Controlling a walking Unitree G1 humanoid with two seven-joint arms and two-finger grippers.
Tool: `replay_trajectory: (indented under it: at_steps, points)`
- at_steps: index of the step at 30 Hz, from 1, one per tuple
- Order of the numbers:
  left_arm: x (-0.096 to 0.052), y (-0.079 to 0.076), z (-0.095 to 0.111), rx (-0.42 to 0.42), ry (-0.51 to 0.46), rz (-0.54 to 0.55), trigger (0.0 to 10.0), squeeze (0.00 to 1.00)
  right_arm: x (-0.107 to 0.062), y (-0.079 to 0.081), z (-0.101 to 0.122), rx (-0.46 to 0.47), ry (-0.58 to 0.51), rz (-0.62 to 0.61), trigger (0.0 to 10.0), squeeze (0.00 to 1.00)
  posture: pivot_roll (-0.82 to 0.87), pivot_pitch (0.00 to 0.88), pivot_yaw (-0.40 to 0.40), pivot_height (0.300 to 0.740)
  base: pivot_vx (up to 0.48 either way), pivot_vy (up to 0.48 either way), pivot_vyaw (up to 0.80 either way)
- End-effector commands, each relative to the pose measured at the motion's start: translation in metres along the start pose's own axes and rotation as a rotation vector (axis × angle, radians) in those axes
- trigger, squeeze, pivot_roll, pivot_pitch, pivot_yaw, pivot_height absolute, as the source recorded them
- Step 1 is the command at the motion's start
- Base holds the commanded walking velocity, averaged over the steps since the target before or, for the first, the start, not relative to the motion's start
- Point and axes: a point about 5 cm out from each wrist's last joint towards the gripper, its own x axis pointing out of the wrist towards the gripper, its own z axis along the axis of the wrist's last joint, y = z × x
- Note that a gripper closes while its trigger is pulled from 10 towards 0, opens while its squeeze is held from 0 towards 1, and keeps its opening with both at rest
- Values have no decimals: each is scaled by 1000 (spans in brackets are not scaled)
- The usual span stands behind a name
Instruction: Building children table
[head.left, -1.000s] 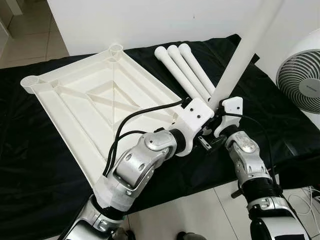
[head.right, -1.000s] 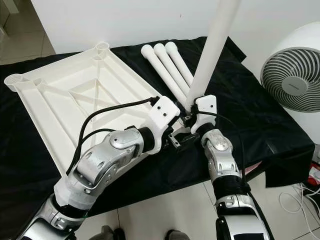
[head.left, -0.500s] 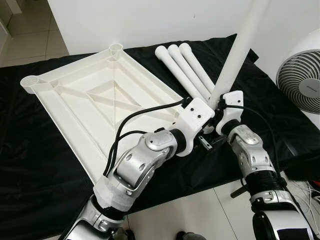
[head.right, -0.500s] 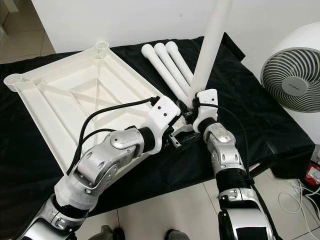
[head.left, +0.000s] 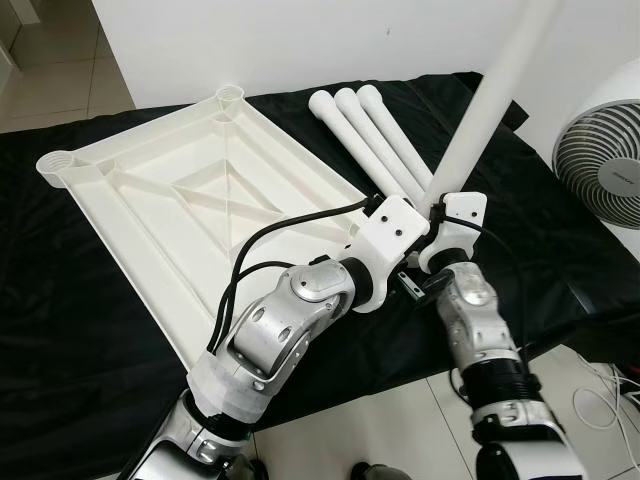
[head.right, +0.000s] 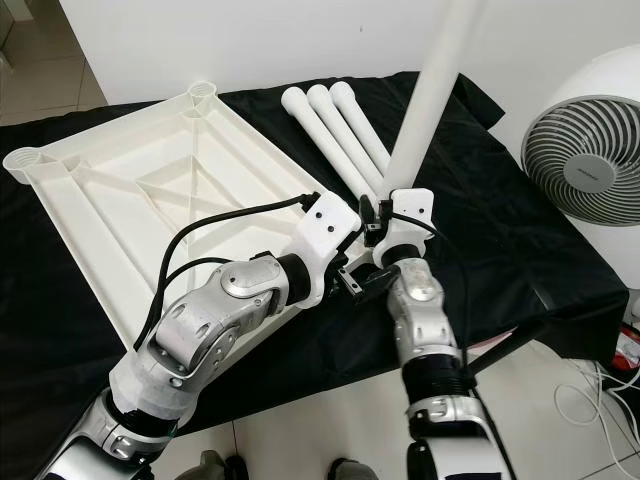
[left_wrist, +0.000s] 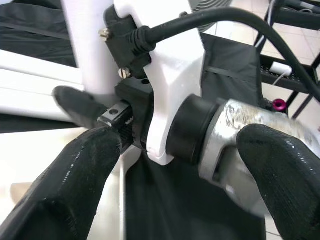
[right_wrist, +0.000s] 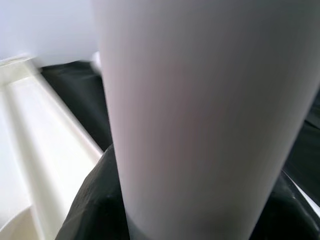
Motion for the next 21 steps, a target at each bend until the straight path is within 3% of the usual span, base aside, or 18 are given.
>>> replay_trajectory:
  at_steps: [1,7,9,10,11,12,15,18,21]
  points:
    - [-1,-4,-2,-1,4,-19,10000,0,-22,-6,-50,6,237,-179,10000,0,-97,119,42,740,0,0,0]
    - [-1,-5,-3,-2,5,-24,10000,0,-22,10,-48,27,241,-201,10000,0,-95,112,38,740,0,0,0]
    - [-2,-5,-3,-6,3,-32,10000,0,-18,22,-39,43,202,-122,10000,0,-95,108,33,740,0,0,0]
    - [-2,-5,-4,-6,3,-32,10000,0,-18,25,-35,60,176,-91,10000,227,-94,107,29,740,0,0,0]
    - [-2,-5,-4,-6,3,-32,10000,0,-18,25,-35,60,176,-91,10000,227,-94,107,29,740,0,0,0]
    - [-3,-4,-4,-5,4,-27,10000,0,-18,25,-29,85,129,-58,10000,1000,-94,107,29,740,0,0,0]
    - [-3,-4,-4,-5,4,-26,10000,0,-19,25,-28,88,117,-64,10000,1000,-94,107,29,740,0,0,0]
    - [-3,-2,-5,-4,5,-17,10000,0,-18,26,-21,113,46,46,10000,1000,-100,97,23,740,0,0,0]
    - [-3,0,-6,2,7,-11,10000,0,-17,21,-21,111,46,112,10000,1000,-100,92,22,740,0,0,0]
